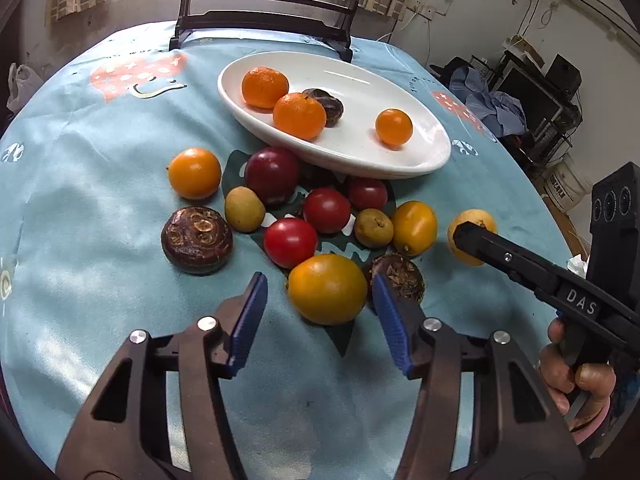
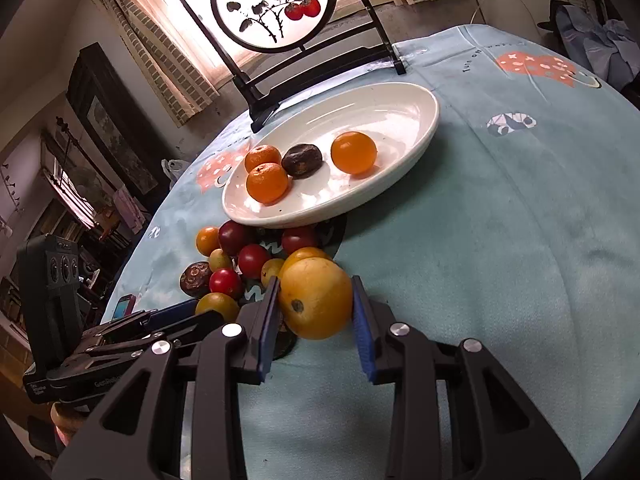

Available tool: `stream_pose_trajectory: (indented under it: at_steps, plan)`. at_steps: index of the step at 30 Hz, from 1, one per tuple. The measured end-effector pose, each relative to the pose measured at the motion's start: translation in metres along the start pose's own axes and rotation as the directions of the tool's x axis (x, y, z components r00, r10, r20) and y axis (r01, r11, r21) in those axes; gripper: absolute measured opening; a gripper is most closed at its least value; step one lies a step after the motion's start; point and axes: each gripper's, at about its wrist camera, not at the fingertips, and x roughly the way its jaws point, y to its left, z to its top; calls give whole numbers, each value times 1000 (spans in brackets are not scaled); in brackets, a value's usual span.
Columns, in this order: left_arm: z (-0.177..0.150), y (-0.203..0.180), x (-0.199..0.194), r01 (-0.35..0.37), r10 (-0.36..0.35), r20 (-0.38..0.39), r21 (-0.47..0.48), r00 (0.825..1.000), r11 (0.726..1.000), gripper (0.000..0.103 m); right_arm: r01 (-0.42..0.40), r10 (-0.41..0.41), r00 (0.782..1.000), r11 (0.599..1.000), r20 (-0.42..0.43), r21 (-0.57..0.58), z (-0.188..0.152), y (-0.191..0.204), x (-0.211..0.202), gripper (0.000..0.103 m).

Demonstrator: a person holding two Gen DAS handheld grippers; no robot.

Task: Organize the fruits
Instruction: 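Grasp a large yellow fruit with the right tool while the left tool grasps an olive-yellow fruit, then lower both yellow fruits onto the white plate and open both tools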

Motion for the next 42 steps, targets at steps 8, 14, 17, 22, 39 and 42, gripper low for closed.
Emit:
stream_pose_trajectory:
  at_steps: [8, 14, 17, 22, 39, 42]
  plan:
    - [3, 3, 12, 18, -19, -31, -30, 999, 999, 47, 0, 0, 1000, 1000, 5, -12, 0, 1, -1, 34]
    - [0, 1, 12, 18, -19, -20, -39, 1000, 999, 44, -8, 8, 1000, 1000, 7, -17, -1, 3, -2, 34]
    - [-5, 2, 7, 21, -21, -12, -51, 1000, 998, 44, -14, 14, 1000, 1000, 9, -18, -1, 3, -2, 34]
    - [-10, 5, -11, 36, -35, 20, -39, 999, 999, 43, -14, 15, 1000, 999, 22, -31, -1, 5, -4, 34]
    - [133, -14, 6, -33, 24, 141, 58, 990, 998, 43, 110, -91, 979, 989, 182, -95, 103, 8, 29, 34]
    - [146, -17, 34, -54, 47, 99, 69, 994, 996, 44, 129, -116, 981, 989, 153, -78, 107, -5, 46, 34]
